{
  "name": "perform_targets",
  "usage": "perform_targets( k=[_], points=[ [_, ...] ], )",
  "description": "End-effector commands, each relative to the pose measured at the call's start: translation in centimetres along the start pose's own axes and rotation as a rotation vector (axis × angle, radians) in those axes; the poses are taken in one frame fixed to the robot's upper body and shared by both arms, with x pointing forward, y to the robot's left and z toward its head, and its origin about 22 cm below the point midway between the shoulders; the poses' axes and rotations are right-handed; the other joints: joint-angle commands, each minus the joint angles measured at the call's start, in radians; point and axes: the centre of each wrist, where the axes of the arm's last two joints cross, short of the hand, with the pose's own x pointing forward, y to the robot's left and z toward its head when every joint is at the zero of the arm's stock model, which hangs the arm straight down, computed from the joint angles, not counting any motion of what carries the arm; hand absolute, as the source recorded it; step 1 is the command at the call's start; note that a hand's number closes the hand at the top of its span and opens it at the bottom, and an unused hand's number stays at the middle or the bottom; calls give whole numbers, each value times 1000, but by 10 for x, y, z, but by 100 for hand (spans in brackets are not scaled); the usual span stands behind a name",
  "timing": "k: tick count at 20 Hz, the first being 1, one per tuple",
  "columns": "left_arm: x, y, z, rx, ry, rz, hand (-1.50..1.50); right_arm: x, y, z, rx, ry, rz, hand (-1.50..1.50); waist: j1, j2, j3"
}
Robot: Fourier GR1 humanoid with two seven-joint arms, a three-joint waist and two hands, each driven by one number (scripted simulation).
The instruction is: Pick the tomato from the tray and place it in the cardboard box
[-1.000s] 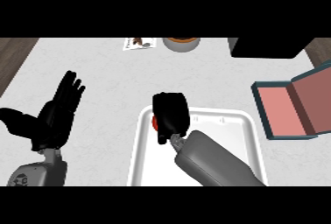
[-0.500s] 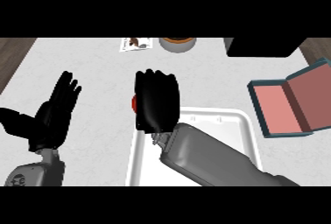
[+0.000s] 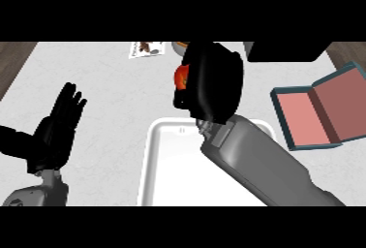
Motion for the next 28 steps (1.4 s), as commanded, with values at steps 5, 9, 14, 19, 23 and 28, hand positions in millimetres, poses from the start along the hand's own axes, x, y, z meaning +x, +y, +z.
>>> perform_targets(
  k=[5,9,14,19,23,28],
  points=[
    [3,3,-3,-4,-1,-3,0,-70,-9,-26,-10,242,50,150,2,5,0],
    [1,0,-8,-12,-13,14,0,-105,-23,-56,-90,263,89,150,8,8,0],
    [10,-6,11,-9,-8,-10,0,-162,-19,-71,-96,297,207,150,14,6,0],
    [-6,2,0,-8,-2,13,0,-187,-28,-95,-68,307,277,150,14,8,0],
    [0,-17,2,-19,-11,12,0,-242,-2,-80,34,310,378,150,9,8,0],
    [-5,-10,7,-35,-6,3,0,-287,20,-88,395,489,518,-150,28,14,0]
  ],
)
